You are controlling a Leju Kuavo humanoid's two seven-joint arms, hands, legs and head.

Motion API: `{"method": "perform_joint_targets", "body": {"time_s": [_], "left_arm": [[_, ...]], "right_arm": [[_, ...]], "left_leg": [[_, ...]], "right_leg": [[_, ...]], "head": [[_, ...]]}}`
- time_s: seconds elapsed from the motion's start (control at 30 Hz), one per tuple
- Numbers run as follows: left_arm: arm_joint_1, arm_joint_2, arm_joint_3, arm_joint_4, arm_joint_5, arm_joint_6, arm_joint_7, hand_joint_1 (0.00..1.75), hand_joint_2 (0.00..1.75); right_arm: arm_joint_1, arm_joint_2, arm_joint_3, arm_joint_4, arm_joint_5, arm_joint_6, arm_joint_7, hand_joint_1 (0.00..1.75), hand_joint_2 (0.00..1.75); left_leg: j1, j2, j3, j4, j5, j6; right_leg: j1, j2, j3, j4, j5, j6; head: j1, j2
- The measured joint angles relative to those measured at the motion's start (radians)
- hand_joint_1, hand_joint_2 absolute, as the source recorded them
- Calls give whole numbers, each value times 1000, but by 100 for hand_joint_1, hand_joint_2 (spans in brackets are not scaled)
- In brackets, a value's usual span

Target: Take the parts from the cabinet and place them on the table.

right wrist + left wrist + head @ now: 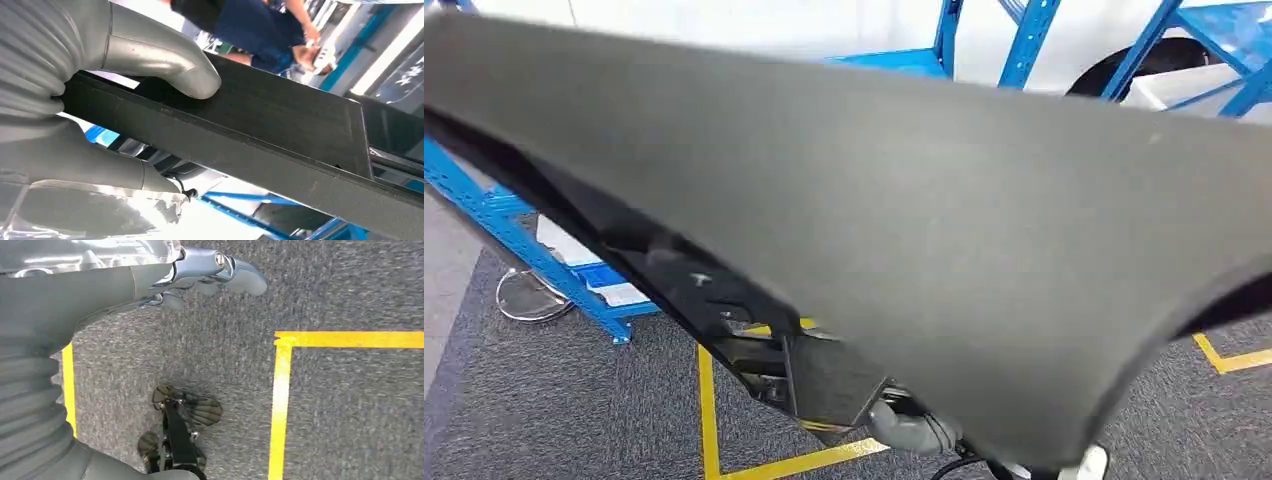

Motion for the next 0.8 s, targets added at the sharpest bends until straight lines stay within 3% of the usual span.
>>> {"method": "perform_joint_targets", "body": {"time_s": [0.03,0.07,0.13,0.17,0.2,0.33,0.37,0.4,0.43,0.47,0.5,0.53,0.57,0.63,0.67,0.7,0.8], "left_arm": [[1,-1,1,0,-1,5,2,0,175],[1,-3,4,0,-1,9,3,0,175],[0,-9,11,0,-1,11,0,0,175],[0,-10,14,0,-3,11,-3,0,175],[0,-11,15,0,-5,11,-10,0,175],[-3,-13,16,0,-15,10,-45,0,175],[-6,-13,16,0,-21,21,-61,0,175],[-6,-17,16,0,-22,28,-74,0,175],[-6,-19,16,0,-23,30,-81,0,175],[-4,-19,16,0,-22,30,-86,0,175],[-3,-19,17,0,-21,30,-92,0,175],[-2,-19,18,0,-20,31,-99,0,175],[-3,-20,18,0,-20,36,-108,0,175],[-4,-20,20,0,-20,35,-119,0,175],[-4,-20,22,0,-21,34,-121,0,175],[-4,-20,23,0,-25,36,-118,0,175],[-5,-18,24,0,-37,48,-104,0,175]], "right_arm": [[2,0,3,5,5,-3,-5,175,175],[3,-1,5,11,8,-6,-9,175,175],[1,-1,8,19,8,-10,-11,175,175],[-2,-1,12,22,9,-10,-11,175,175],[-8,0,16,26,11,-10,-12,175,175],[-34,1,29,62,13,-10,-9,175,175],[-42,5,30,77,12,-11,-8,175,175],[-57,9,30,92,10,-11,-9,175,175],[-68,15,33,109,7,-11,-9,175,175],[-74,21,35,124,5,-11,-9,175,175],[-78,25,37,143,0,-10,-10,175,175],[-81,27,37,157,-4,-10,-10,175,175],[-84,30,37,169,-12,-10,-10,175,175],[-95,37,37,185,-27,-11,-10,175,175],[-101,40,37,189,-36,-11,-11,175,175],[-107,43,37,193,-42,-13,-12,175,175],[-113,46,38,202,-55,-21,-13,175,175]], "left_leg": [[0,10,0,0,0,0],[0,19,1,0,0,0],[0,35,4,3,-3,-4],[-1,42,6,4,-5,-8],[-9,48,4,8,-8,-14],[-10,86,6,6,-7,-36],[-4,62,1,18,-23,-42],[-4,24,-15,58,-54,-43],[-2,3,-47,130,-96,-44],[-2,-10,-89,224,-139,-46],[-2,-15,-122,296,-163,-48],[-2,-15,-139,333,-163,-49],[-2,-15,-130,313,-138,-48],[0,-24,-58,161,-49,-44],[3,-55,-15,69,-7,-42],[3,-95,-1,38,-25,-37],[-3,-75,-2,31,-20,-27]], "right_leg": [[-3,-1,-11,20,8,2],[-6,-2,1,-6,36,4],[-7,-24,85,-179,129,0],[-4,-62,128,-266,160,-6],[10,-99,137,-292,145,-13],[10,-56,122,-298,157,-40],[6,-49,127,-305,164,-49],[5,-39,124,-307,167,-55],[5,-29,122,-307,170,-59],[6,-16,119,-307,172,-62],[8,-5,118,-305,173,-63],[9,8,116,-302,173,-62],[9,20,116,-299,173,-62],[7,45,116,-291,172,-59],[6,57,114,-285,170,-55],[11,66,108,-279,169,-48],[1,94,91,-278,179,-28]], "head": [[0,0],[0,0],[0,0],[1,0],[0,0],[-2,0],[-2,0],[-4,0],[-5,0],[-7,0],[-6,0],[-6,0],[-6,0],[-6,0],[-6,0],[-5,0],[-6,0]]}}
